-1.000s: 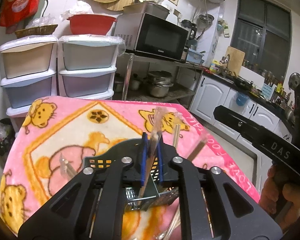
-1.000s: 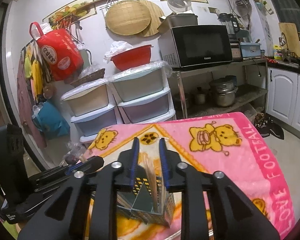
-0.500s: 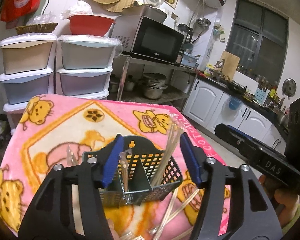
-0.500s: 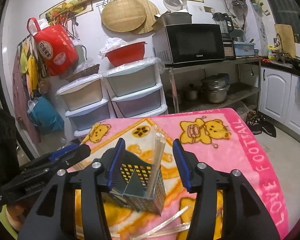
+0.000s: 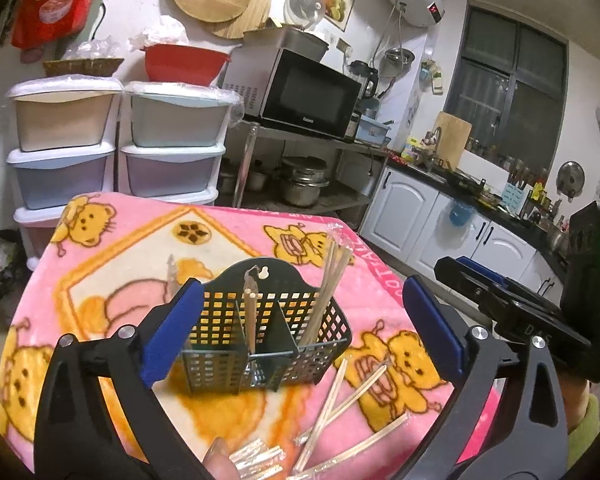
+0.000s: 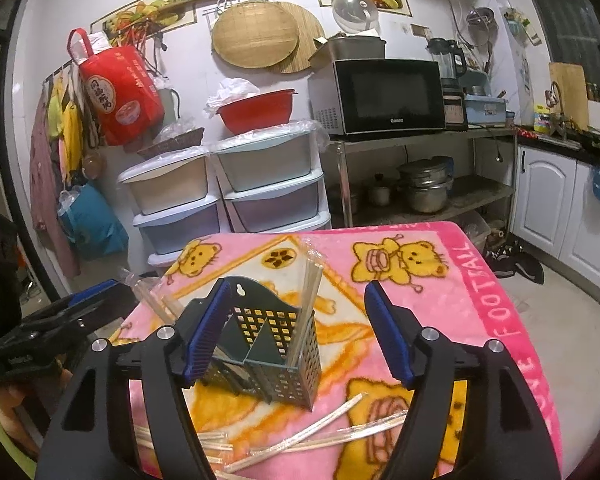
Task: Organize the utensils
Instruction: 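Withdraw both open tools back from the caddy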
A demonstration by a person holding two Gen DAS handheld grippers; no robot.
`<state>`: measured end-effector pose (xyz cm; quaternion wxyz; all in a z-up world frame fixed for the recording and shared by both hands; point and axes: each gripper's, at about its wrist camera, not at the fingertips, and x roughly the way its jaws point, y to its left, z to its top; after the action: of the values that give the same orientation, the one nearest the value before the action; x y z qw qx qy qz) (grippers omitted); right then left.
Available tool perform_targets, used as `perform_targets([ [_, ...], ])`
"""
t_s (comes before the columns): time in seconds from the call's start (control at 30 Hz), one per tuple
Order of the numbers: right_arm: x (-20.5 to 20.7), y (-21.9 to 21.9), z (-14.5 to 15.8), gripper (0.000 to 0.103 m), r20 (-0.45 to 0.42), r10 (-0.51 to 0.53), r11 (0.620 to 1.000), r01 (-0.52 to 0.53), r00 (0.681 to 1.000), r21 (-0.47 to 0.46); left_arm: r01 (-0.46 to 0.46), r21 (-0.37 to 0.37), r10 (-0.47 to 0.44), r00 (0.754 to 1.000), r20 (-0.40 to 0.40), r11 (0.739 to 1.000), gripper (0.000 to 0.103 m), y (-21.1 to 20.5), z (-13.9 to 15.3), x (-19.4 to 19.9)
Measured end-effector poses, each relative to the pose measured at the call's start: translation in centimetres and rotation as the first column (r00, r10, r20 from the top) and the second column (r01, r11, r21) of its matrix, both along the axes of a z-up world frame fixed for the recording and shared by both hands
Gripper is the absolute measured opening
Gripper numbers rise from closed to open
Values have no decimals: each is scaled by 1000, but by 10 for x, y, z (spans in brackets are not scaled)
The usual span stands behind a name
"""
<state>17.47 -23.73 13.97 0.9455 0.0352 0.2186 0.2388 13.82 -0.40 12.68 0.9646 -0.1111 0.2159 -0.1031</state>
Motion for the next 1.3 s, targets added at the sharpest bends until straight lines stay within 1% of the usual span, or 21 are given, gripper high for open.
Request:
perform_targets([
  [0.13, -9, -3, 3, 69, 11, 3, 1000, -3, 1000, 1, -15, -12, 15, 1000, 7, 1000, 92, 9, -1, -13],
  [0.33, -19, -7, 0, 70, 10, -5, 1000, 5, 1000, 5, -50, -18, 50, 999, -18, 999, 92, 25, -12, -28],
  [0.77, -32, -4, -35, 70, -63, -4, 1000, 4, 998, 4, -138, -29, 134, 984, -116, 990, 92, 66, -52, -61],
  [0.87, -33, -3, -43, 70, -86, -5, 1000, 6, 996, 7, -152, -25, 147, 980, -132, 988, 92, 74, -57, -67],
  [0.97, -35, -1, -49, 70, -89, -8, 1000, 8, 996, 1, -161, -11, 158, 978, -136, 987, 92, 80, -60, -75],
  [1.07, -37, 0, -52, 70, -90, -12, 1000, 12, 996, 7, -169, -25, 163, 974, -158, 985, 92, 89, -65, -80],
  [1.3, -34, 3, -67, 70, -116, -21, 1000, 21, 993, -3, -199, -16, 192, 963, -186, 980, 92, 110, -79, -91],
])
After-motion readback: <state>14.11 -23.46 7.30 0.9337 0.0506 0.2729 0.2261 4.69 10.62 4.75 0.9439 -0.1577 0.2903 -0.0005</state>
